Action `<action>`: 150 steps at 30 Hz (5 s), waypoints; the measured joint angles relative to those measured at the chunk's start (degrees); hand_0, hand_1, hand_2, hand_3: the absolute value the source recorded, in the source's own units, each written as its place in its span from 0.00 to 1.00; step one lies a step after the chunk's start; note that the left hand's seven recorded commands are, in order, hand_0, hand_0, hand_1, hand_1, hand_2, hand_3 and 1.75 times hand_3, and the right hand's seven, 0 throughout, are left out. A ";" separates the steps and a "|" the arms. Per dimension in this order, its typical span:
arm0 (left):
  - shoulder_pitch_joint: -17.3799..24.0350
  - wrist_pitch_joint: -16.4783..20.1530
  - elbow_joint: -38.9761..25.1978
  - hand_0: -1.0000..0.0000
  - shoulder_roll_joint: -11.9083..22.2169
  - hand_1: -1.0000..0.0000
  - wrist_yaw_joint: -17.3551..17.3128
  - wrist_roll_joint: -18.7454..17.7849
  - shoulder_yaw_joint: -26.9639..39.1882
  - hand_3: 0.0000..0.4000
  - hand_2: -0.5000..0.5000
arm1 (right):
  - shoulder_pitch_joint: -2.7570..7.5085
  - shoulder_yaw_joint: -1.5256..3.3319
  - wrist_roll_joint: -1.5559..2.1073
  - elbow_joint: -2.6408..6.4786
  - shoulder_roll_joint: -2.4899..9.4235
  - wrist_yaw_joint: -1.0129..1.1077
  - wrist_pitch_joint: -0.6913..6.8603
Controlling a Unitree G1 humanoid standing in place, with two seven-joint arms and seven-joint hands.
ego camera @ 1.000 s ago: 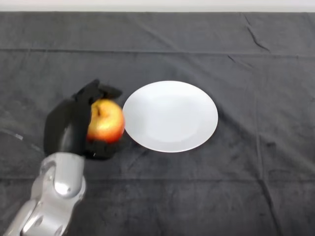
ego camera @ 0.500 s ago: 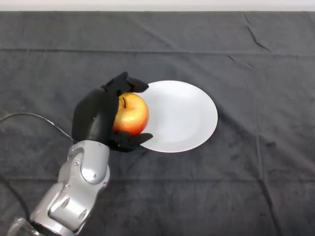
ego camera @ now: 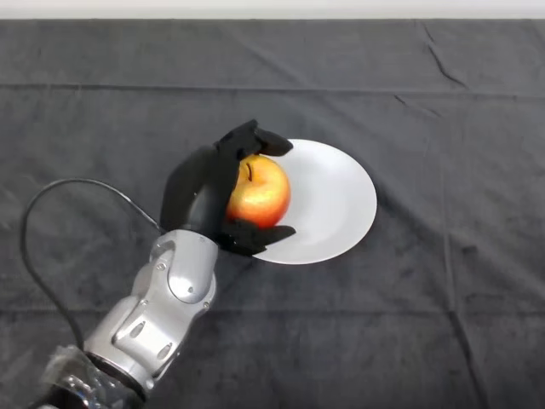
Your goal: Move the apple to the plate
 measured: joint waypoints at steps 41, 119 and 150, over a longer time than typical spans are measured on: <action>-4.17 -2.11 8.12 0.62 -0.64 0.35 0.65 -3.78 -8.69 0.65 0.64 | 0.00 -0.01 0.09 -0.02 0.00 0.08 0.00; 17.50 -15.59 -14.12 1.00 8.82 1.00 6.41 -16.86 32.76 0.00 0.50 | 0.00 0.03 0.06 -0.03 0.01 -0.05 0.00; 25.67 -32.00 4.01 1.00 8.99 1.00 1.37 -24.56 50.63 0.00 0.50 | 0.01 0.06 0.02 -0.03 0.04 -0.11 0.01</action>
